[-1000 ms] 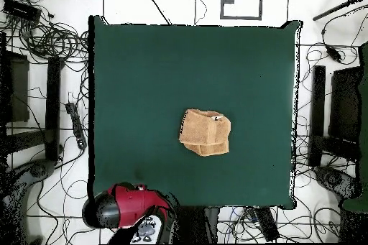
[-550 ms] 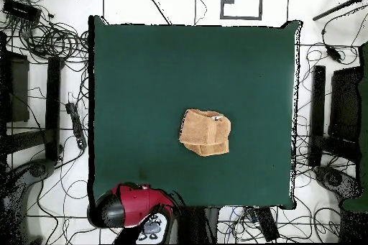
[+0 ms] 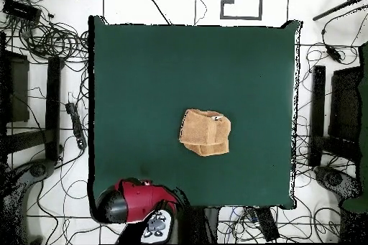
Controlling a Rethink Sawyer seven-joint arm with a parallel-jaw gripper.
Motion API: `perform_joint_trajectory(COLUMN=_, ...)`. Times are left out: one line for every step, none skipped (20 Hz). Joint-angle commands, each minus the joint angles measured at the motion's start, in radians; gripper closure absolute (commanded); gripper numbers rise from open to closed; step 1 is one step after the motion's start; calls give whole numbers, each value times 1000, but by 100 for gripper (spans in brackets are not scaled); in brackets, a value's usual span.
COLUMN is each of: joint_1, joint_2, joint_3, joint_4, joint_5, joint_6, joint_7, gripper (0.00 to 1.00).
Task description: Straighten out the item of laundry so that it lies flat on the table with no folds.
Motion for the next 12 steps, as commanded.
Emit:
perform_joint_trajectory(joint_1=-14, joint_2=21, joint_3=110, joint_4=-137, joint_5=-6, joint_6=85, joint_7=63, gripper=0)
perform_joint_trajectory(joint_1=-13, joint_2=25, joint_3=108, joint_4=-144, joint_5=-8, joint_6=87, joint_7=61, gripper=0)
perform_joint_trajectory(joint_1=-14, joint_2=29, joint_3=107, joint_4=-151, joint_5=-10, joint_6=90, joint_7=58, gripper=0)
perform_joint_trajectory(joint_1=-16, joint_2=34, joint_3=109, joint_4=-154, joint_5=-12, joint_6=86, joint_7=58, gripper=0)
perform_joint_trajectory(joint_1=-20, joint_2=38, joint_3=112, joint_4=-155, joint_5=-14, joint_6=80, joint_7=57, gripper=0)
perform_joint_trajectory(joint_1=-23, joint_2=41, joint_3=114, joint_4=-156, joint_5=-16, joint_6=76, joint_7=58, gripper=0)
perform_joint_trajectory(joint_1=-26, joint_2=43, joint_3=116, joint_4=-157, joint_5=-16, joint_6=74, joint_7=60, gripper=0)
perform_joint_trajectory(joint_1=-29, joint_2=45, joint_3=117, joint_4=-158, joint_5=-16, joint_6=73, joint_7=61, gripper=0)
perform_joint_trajectory(joint_1=-34, joint_2=43, joint_3=120, joint_4=-154, joint_5=-15, joint_6=71, joint_7=64, gripper=0)
perform_joint_trajectory(joint_1=-36, joint_2=42, joint_3=122, joint_4=-154, joint_5=-14, joint_6=72, joint_7=65, gripper=0)
perform_joint_trajectory(joint_1=-39, joint_2=42, joint_3=123, joint_4=-154, joint_5=-15, joint_6=70, joint_7=65, gripper=0)
perform_joint_trajectory(joint_1=-41, joint_2=42, joint_3=125, joint_4=-156, joint_5=-17, joint_6=65, joint_7=64, gripper=0)
